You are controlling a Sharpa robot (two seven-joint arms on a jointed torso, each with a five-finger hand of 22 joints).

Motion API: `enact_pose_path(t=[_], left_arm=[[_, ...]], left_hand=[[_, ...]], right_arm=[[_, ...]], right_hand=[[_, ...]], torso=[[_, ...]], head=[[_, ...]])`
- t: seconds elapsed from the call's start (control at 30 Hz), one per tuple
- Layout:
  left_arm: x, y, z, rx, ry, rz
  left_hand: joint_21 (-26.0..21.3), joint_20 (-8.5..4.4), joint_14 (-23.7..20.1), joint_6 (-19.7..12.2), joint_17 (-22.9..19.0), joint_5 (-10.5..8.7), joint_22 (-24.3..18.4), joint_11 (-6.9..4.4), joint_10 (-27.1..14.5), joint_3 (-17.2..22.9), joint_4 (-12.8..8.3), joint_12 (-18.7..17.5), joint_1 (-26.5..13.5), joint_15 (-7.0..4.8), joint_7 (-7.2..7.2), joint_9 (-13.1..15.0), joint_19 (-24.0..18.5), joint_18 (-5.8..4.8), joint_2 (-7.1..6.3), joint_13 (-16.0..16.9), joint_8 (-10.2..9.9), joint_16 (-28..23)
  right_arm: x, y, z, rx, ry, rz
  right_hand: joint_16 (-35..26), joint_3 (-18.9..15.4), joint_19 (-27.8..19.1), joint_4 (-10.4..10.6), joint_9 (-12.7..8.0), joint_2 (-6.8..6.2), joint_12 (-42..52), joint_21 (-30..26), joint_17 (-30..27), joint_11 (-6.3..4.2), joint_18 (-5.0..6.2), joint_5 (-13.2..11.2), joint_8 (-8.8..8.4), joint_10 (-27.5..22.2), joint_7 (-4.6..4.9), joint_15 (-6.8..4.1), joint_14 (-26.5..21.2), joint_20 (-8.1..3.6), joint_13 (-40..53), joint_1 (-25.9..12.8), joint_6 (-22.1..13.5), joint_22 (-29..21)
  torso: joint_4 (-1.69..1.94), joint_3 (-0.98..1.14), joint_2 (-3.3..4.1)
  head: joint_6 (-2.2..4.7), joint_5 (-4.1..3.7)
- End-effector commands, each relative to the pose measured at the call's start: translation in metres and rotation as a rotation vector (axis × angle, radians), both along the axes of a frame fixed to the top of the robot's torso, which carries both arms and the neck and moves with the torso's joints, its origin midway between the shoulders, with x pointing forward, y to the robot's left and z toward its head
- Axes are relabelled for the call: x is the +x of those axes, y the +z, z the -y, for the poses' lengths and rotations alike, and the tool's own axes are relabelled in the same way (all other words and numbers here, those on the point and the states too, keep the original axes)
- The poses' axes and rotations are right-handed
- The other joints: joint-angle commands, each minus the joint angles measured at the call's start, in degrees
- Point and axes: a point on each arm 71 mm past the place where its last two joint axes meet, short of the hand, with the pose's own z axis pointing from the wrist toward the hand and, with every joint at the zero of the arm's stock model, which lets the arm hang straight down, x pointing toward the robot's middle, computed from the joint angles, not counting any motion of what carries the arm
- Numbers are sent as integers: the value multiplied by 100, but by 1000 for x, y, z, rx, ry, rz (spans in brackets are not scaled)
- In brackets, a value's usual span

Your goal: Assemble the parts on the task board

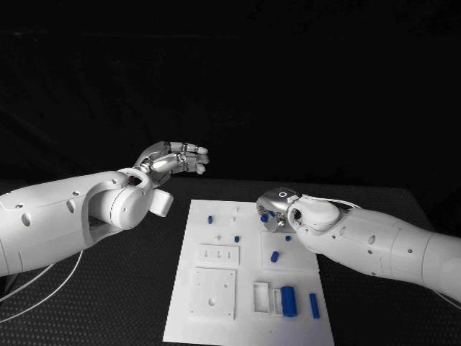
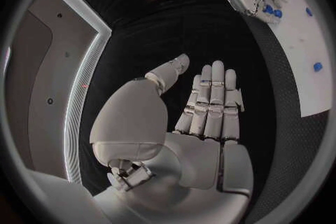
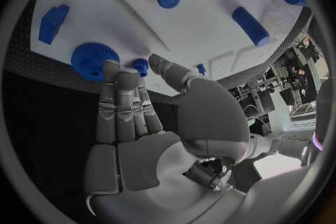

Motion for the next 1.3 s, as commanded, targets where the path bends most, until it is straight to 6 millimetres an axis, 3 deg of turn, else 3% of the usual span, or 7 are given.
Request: enact_pose_path(t=[0.03, 0.2, 0.4, 0.67, 0.73, 1.17, 1.3], left_arm=[[0, 1, 3, -4, -17, 9], [0, 1, 3, -4, -17, 8], [0, 1, 4, -4, -19, 8], [0, 1, 4, -4, -18, 8], [0, 1, 3, -3, -18, 7], [0, 1, 3, -1, -15, 6], [1, 1, 2, 0, -12, 5]], left_hand=[[14, -3, -21, -46, 7, -33, 10, -13, -37, 23, 0, -37, -74, -1, -5, 7, -37, -65, -5, 4, -40, -28], [14, -3, -21, -51, 8, -33, 12, -10, -44, 24, 4, -42, -80, -1, -3, 9, -38, -64, -4, 5, -44, -30], [15, -3, -21, -55, 8, -34, 13, -8, -48, 25, 6, -46, -85, -1, -2, 11, -39, -63, -5, 6, -46, -30], [15, -3, -20, -57, 9, -35, 14, -7, -50, 27, 7, -48, -87, -1, -1, 13, -39, -62, -4, 7, -48, -31], [15, -3, -20, -57, 10, -35, 15, -7, -50, 28, 7, -49, -87, -1, -1, 14, -39, -62, -4, 8, -48, -31], [15, -3, -21, -61, 11, -36, 17, -5, -55, 31, 6, -54, -88, -1, 0, 18, -41, -61, -7, 9, -52, -33], [16, -3, -21, -63, 11, -36, 18, -5, -57, 32, 6, -56, -89, -1, 1, 19, -42, -61, -6, 10, -53, -34]], right_arm=[[0, -1, 0, -15, 7, -2], [-1, -3, 0, -16, 7, -6], [-1, -2, -1, -12, 11, 2], [-2, 0, -2, -4, 18, 31], [-2, 1, -3, -1, 19, 41], [-5, 16, -13, 56, 25, 138], [-4, 25, -20, 66, 30, 172]], right_hand=[[46, 25, -19, -17, 20, 86, 68, 41, -9, -14, 87, -22, 54, 102, -10, -18, -46, -22, 27, 25, 90, 132], [67, 33, -21, -42, 30, 126, 97, 59, -15, -26, 87, -22, 68, 150, -17, -29, -51, -25, 40, 29, 134, 130], [109, 49, -10, -69, 49, 184, 140, 94, -17, -54, 87, -22, 97, 224, -41, -56, -48, -34, 63, 46, 213, 131], [415, 117, 108, -106, 177, 436, 329, 357, 107, -219, 87, -32, 273, 606, -145, -219, 11, -134, 193, 151, 605, 153], [455, 146, 89, -114, 240, 519, 432, 412, 127, -300, 87, -32, 365, 806, -184, -298, -30, -144, 264, 163, 783, 148], [507, 177, 66, -121, 307, 515, 484, 513, 133, -370, 87, -31, 403, 927, -227, -368, -67, -169, 355, 175, 909, 141], [519, 181, 67, -121, 312, 500, 485, 530, 135, -374, 87, -32, 402, 935, -232, -372, -66, -174, 365, 180, 922, 140]], torso=[[8, -10, 26], [-5, 2, 32], [11, 2, 32], [13, 3, 33], [8, 3, 35], [7, -1, 26], [12, -3, 31]], head=[[-3, -14], [-11, -15], [-22, -22], [-21, -16], [-14, -8], [84, 28], [70, -21]])
